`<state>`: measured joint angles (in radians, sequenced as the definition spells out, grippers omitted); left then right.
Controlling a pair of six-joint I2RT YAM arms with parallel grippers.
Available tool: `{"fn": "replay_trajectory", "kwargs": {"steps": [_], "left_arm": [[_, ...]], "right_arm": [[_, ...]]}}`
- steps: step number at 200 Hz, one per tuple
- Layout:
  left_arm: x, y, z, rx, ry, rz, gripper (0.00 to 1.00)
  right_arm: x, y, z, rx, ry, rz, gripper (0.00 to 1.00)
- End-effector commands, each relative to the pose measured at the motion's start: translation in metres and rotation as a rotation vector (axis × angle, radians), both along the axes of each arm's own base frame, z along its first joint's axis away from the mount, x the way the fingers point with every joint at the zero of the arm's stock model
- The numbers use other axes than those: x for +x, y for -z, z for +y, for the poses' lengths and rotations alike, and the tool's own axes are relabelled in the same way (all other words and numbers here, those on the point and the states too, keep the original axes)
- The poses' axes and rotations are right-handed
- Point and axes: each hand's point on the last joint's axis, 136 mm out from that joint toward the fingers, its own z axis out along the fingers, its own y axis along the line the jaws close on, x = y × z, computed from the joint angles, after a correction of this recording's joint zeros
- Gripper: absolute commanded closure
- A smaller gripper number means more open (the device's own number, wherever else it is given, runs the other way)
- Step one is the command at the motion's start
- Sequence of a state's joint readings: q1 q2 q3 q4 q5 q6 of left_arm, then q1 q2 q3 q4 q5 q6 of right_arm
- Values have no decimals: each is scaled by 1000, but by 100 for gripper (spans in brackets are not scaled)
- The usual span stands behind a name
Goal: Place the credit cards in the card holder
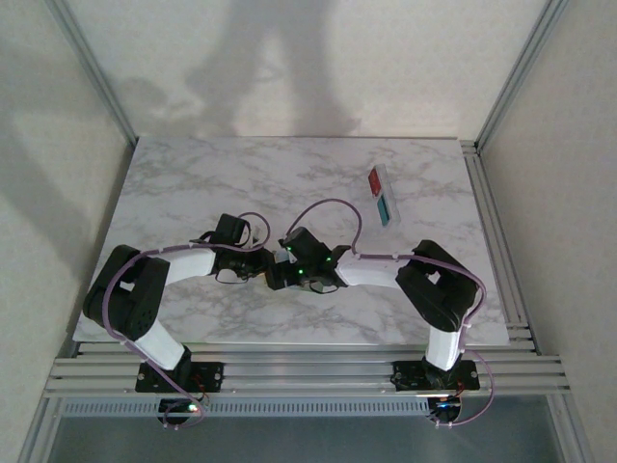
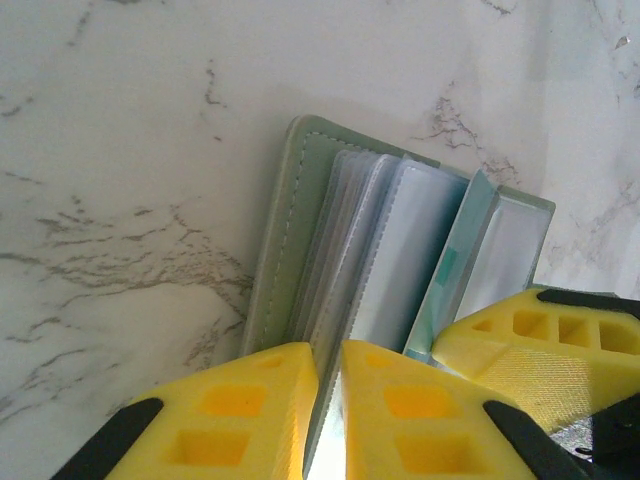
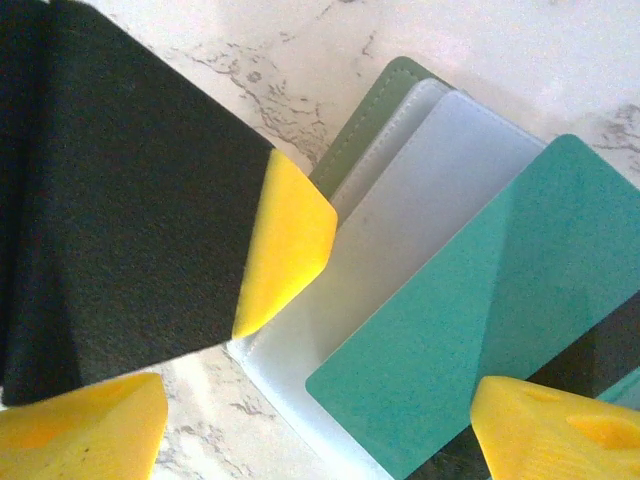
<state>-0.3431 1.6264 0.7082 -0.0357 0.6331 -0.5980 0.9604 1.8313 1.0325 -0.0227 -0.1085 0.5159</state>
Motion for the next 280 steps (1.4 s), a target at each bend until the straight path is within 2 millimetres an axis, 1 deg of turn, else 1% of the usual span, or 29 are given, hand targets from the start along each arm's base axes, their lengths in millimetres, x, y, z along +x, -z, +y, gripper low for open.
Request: {"fn": "replay_trajectory", "kwargs": {"steps": [1,35,57,78,105,122,154,177,206,232,280], "left_arm": [[-29,34,18,103,1,134,84],[-28,33,17,99,0,132,84],[-27,33,17,97,0,132,84],[-28,31,16,96,1,133,84],[-27,30,15,83,-2,134,84],[-28,29,12,66,-4,137,84],[-29,28,12,63,-11,134,84],[-28,26,14,66,-19,127,84],[-27,23,15,76,-26,118,84],[-28,25,17,86,-33,117,84],[-30,26,18,88,-43,118,84]], "right_arm": [[-16,21,-25,-81,5,70,18],[-16,17,-32,-112,-2,50,18],[-16,10,-31,-100,-3,41,18],[-14,-4,-29,-69,13,29,17],[-6,-23,-27,-21,85,16,14],[-1,-29,-22,17,134,21,13],[11,-28,-10,63,190,25,12],[19,-31,0,95,206,15,12],[31,-34,7,120,228,6,11],[36,-43,12,148,234,-6,11],[40,-48,13,154,240,-14,11]]}}
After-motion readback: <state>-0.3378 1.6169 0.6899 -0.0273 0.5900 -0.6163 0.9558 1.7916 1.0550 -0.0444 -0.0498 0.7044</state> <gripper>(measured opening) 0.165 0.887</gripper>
